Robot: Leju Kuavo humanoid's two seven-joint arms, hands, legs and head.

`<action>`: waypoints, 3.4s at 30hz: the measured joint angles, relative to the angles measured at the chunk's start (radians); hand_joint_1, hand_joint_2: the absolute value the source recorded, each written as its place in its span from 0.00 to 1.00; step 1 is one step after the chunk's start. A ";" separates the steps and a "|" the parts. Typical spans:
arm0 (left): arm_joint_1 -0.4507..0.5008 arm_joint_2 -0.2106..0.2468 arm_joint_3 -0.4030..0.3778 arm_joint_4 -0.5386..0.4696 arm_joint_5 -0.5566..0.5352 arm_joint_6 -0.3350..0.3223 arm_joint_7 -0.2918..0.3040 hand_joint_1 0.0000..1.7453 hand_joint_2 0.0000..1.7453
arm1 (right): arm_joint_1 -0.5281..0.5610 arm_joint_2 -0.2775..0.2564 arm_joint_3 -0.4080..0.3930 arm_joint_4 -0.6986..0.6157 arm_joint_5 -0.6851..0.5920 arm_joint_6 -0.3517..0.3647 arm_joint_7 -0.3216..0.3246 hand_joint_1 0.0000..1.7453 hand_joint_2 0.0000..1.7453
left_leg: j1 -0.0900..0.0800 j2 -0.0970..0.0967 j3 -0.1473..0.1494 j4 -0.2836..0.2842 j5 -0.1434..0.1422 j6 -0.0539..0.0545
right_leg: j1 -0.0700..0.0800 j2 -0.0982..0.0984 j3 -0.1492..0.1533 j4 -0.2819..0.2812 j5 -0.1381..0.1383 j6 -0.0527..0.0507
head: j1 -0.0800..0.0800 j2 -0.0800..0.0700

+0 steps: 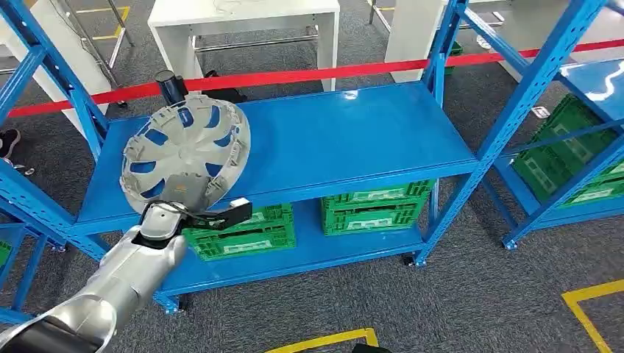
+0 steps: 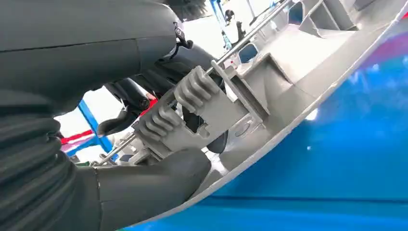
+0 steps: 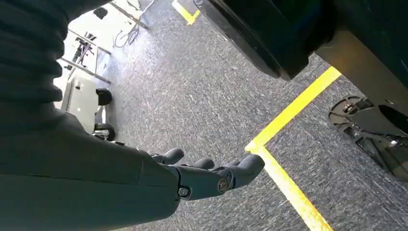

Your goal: Take the parts from the cabinet and place them on the table.

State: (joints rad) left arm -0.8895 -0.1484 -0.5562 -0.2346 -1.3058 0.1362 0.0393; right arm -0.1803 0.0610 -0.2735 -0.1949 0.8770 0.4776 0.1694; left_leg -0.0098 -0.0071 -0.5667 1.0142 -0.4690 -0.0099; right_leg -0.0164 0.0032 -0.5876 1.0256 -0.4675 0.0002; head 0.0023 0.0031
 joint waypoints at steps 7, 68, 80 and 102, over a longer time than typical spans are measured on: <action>-0.002 -0.006 0.004 -0.003 0.005 0.003 -0.001 1.00 1.00 | 0.000 0.000 -0.005 0.000 0.002 0.000 0.000 0.00 1.00 | 0.000 0.000 0.000 0.000 0.000 0.000 | 0.000 0.000 0.000 0.000 0.000 0.000 | 0.000 0.000; -0.185 -0.050 -0.140 -0.050 -0.257 0.244 -0.084 1.00 1.00 | -0.032 0.008 -0.047 0.000 -0.013 0.000 0.007 0.00 1.00 | 0.000 0.001 -0.005 0.001 0.000 0.000 | 0.000 0.002 -0.005 0.000 0.002 0.001 | 0.000 0.000; -0.237 -0.048 -0.229 -0.051 -0.240 0.220 -0.091 1.00 1.00 | -0.030 0.008 -0.064 0.000 -0.015 0.000 -0.002 0.00 1.00 | 0.000 0.001 -0.005 0.001 0.000 0.000 | 0.000 0.002 -0.005 0.000 0.002 0.002 | 0.000 0.000; -0.238 -0.023 -0.256 -0.044 -0.228 0.153 -0.106 1.00 1.00 | -0.015 0.013 -0.073 0.000 -0.013 0.000 -0.005 0.00 1.00 | 0.006 0.009 -0.005 -0.015 0.020 0.034 | -0.006 0.001 -0.115 0.233 -0.126 0.026 | 0.002 0.000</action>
State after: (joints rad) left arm -1.1277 -0.1717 -0.8122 -0.2785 -1.5335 0.2892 -0.0664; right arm -0.1957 0.0736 -0.3464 -0.1953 0.8637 0.4776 0.1648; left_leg -0.0034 0.0017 -0.5717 0.9995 -0.4494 0.0237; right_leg -0.0223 0.0040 -0.7023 1.2590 -0.5938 0.0262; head 0.0038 0.0031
